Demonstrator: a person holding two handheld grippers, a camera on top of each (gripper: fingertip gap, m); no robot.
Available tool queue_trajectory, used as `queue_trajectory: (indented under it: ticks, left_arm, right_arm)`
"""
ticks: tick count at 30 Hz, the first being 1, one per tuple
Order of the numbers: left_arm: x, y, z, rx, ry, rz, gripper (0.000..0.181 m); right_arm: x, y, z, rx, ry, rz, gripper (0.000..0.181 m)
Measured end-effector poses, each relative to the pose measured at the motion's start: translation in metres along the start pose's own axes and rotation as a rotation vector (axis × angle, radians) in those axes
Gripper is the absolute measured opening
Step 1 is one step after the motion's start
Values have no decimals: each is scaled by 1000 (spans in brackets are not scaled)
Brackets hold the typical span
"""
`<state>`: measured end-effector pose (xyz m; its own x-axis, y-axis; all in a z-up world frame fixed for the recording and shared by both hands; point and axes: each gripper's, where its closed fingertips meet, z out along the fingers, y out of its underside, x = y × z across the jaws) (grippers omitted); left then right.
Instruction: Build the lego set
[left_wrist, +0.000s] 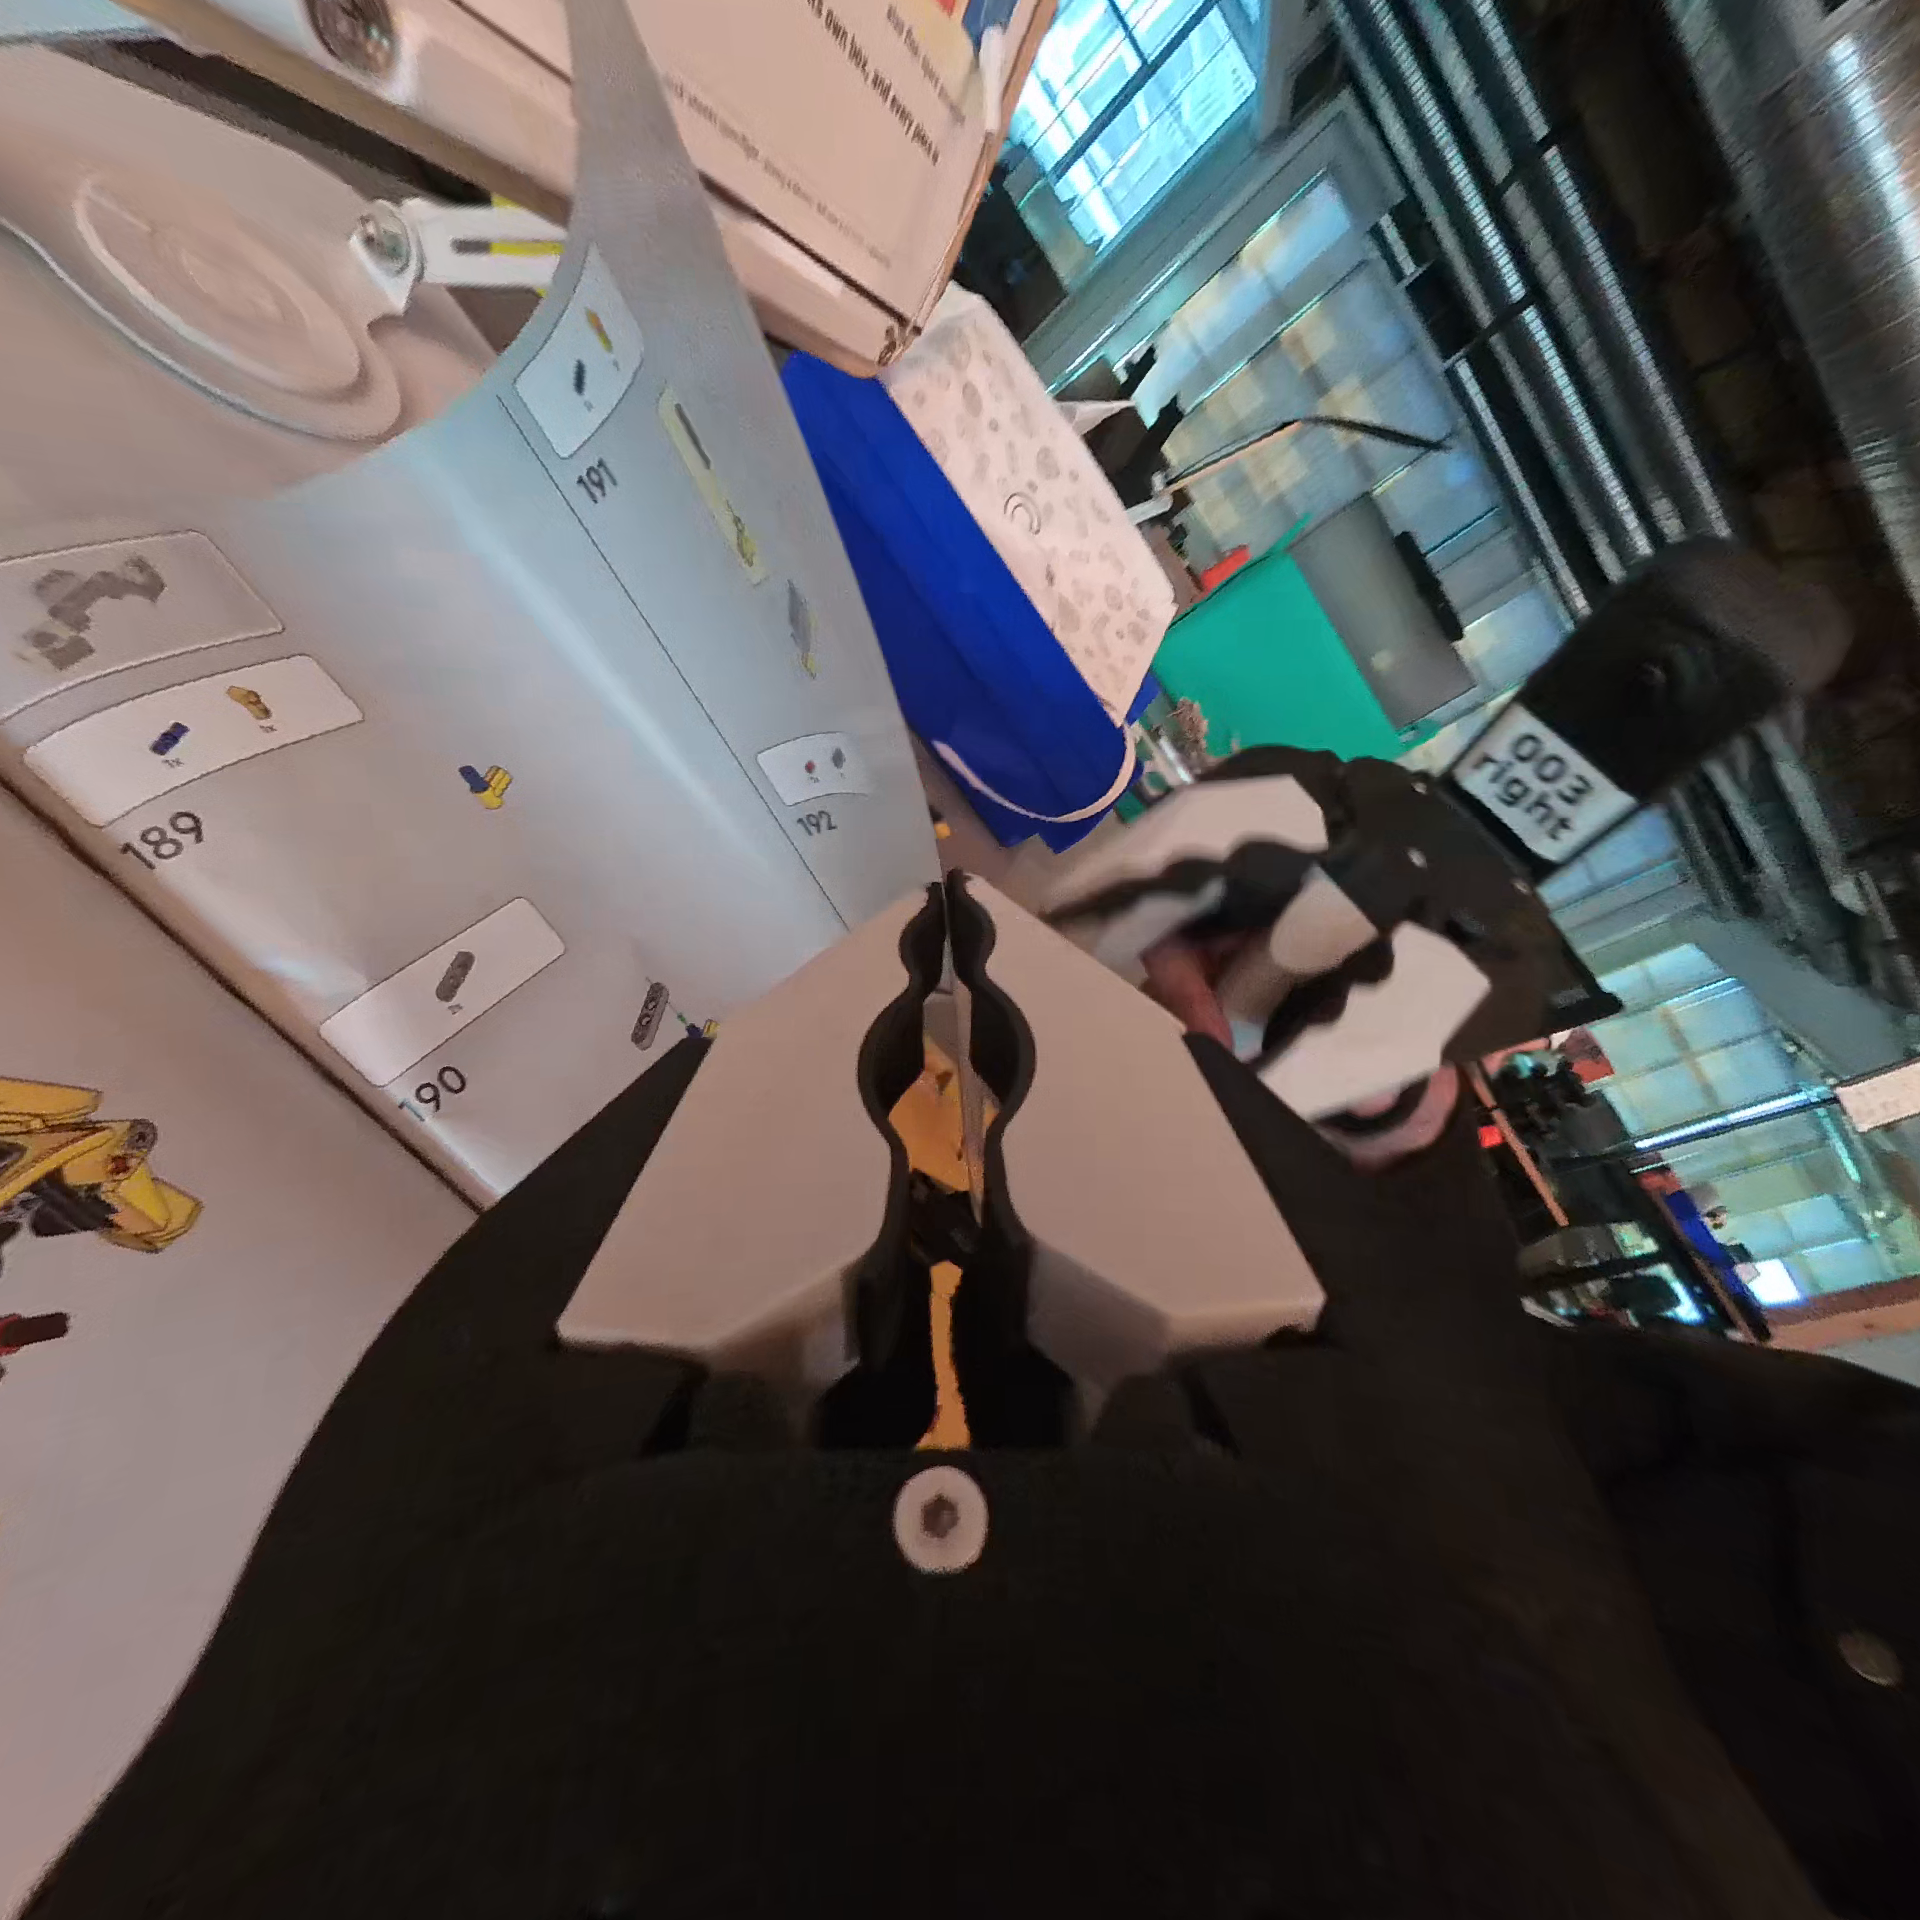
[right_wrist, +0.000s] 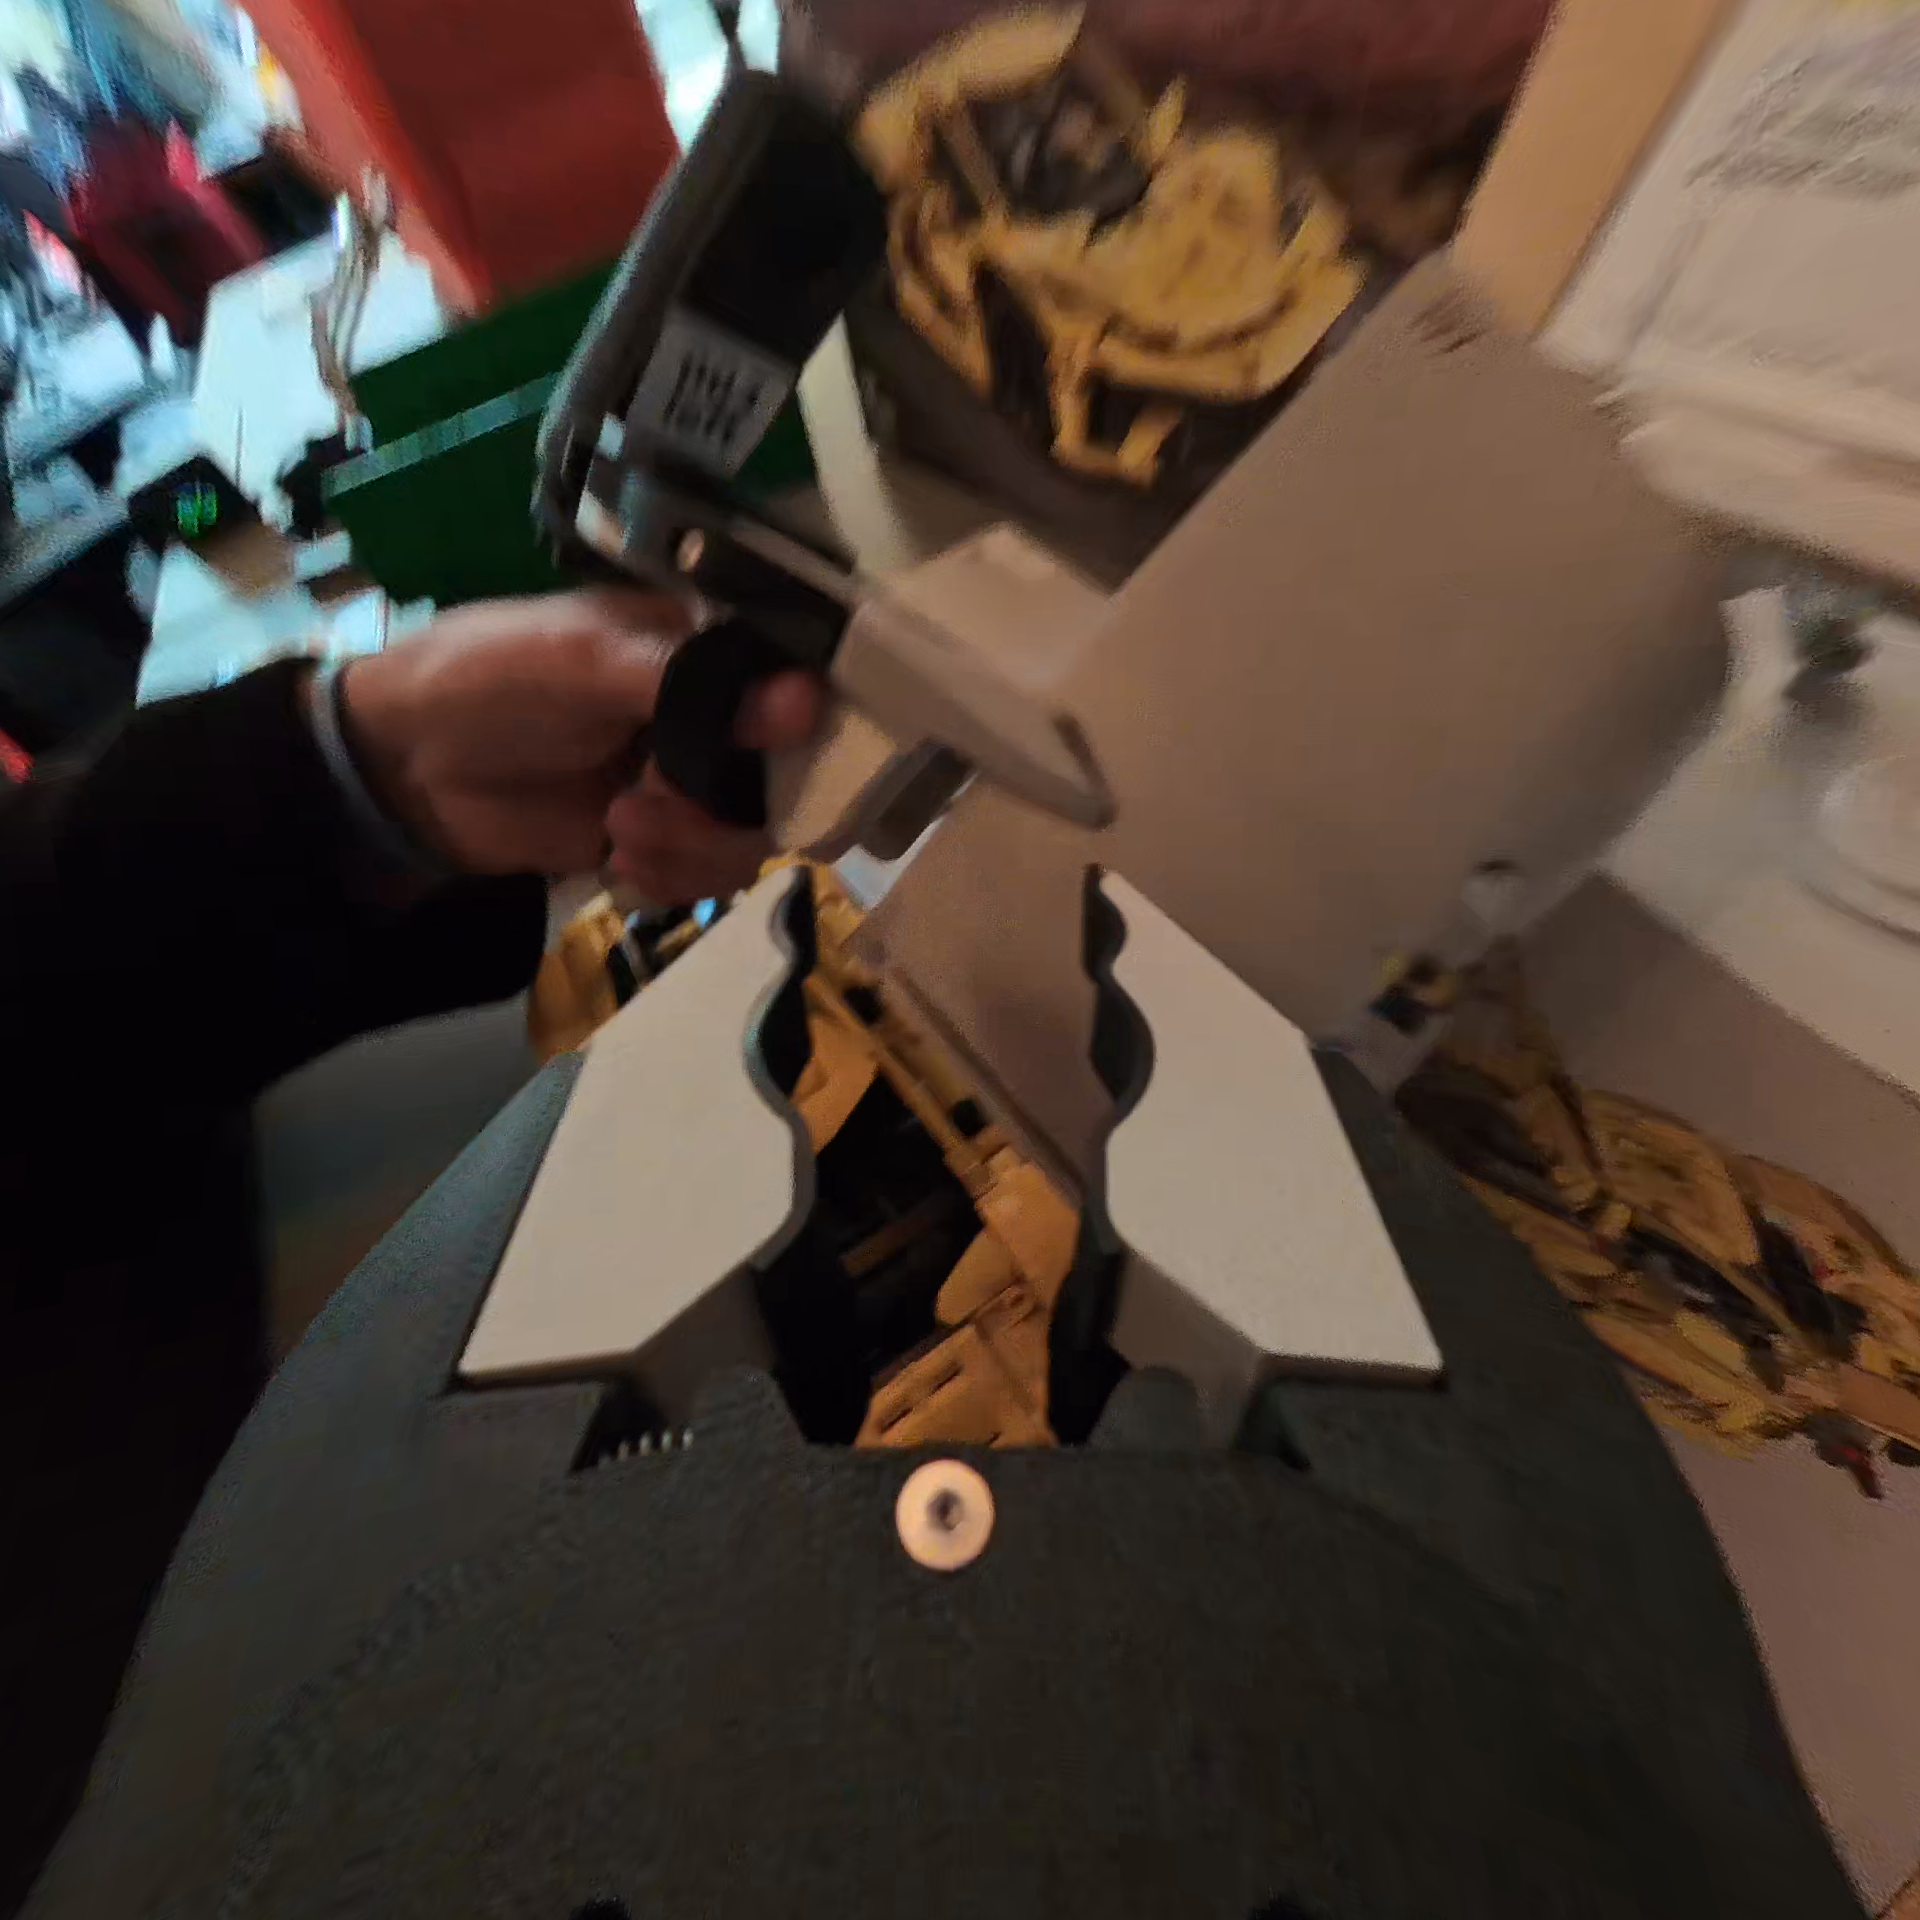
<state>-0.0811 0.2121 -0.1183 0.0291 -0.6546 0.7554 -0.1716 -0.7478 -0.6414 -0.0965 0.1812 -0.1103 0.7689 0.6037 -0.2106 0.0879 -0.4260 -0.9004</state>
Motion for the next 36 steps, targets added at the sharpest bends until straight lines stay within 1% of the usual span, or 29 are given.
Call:
queue_trajectory:
  ticks: [1, 2, 3, 6, 9, 11, 14, 18, 19, 20, 21, 22, 23, 25, 26, 27, 29, 30, 31, 36]
  left_arm:
    - [2, -1, -2, 12, 23, -2, 0]
    - [5, -1, -3, 20, 52, -9, 0]
    - [9, -2, -4, 28, 84, -23, 0]
    - [16, -3, -4, 43, 155, -47, 0]
    - [19, 2, -2, 27, 185, -35, 0]
    - [17, 4, -2, 21, 182, -23, 0]
    - [19, 2, -4, 29, 196, -19, 5]
    - [24, 1, -5, 37, 224, -7, 10]
    - [24, -1, -6, 49, 221, -1, 8]
    - [21, -3, -6, 68, 201, 10, 0]
    - [20, -5, -7, 79, 186, 17, 0]
    - [20, -5, -7, 76, 189, 17, 0]
    - [21, -3, -7, 71, 203, 14, 0]
    - [27, -3, -6, 72, 243, 0, 0]
    - [31, -2, -5, 69, 264, -8, 0]
    - [34, 0, -3, 59, 277, -9, 0]
    - [38, 4, 0, 40, 284, 11, 0]
    - [40, 4, 0, 39, 284, 19, 1]
    - [41, 4, -1, 39, 287, 25, 1]
    - [46, 4, -5, 33, 285, 86, 2]
  right_arm:
    - [11, -7, -5, 59, 44, 8, 63]
    - [21, -8, -5, 76, 90, -11, 78]
    - [26, -4, -1, 63, 115, -29, 86]
    - [20, 5, 16, 34, 69, -24, 76]
    - [24, 13, 21, -8, 88, -45, 50]
    - [24, 10, 18, 23, 67, -36, 39]
    - [23, 5, 13, 73, 12, 37, 21]
    - [25, 3, 8, 121, -57, 137, 5]
    - [22, -1, 7, 144, -91, 150, 9]
    - [13, -6, 5, 177, -154, 153, 25]
    - [6, -10, 5, 193, -195, 157, 39]
    - [3, -8, 6, 173, -204, 151, 46]
    - [4, -5, 9, 143, -173, 125, 47]
    - [14, -2, 14, 118, -56, 44, 60]
    - [18, 0, 17, 96, -16, 5, 61]
    - [20, 3, 18, 75, 14, -20, 59]
    - [20, 4, 17, 64, 23, -39, 36]
    - [18, 3, 16, 72, 4, -36, 29]
    - [16, 2, 15, 81, -18, -19, 26]
    - [12, -5, 9, 140, -107, 78, 25]
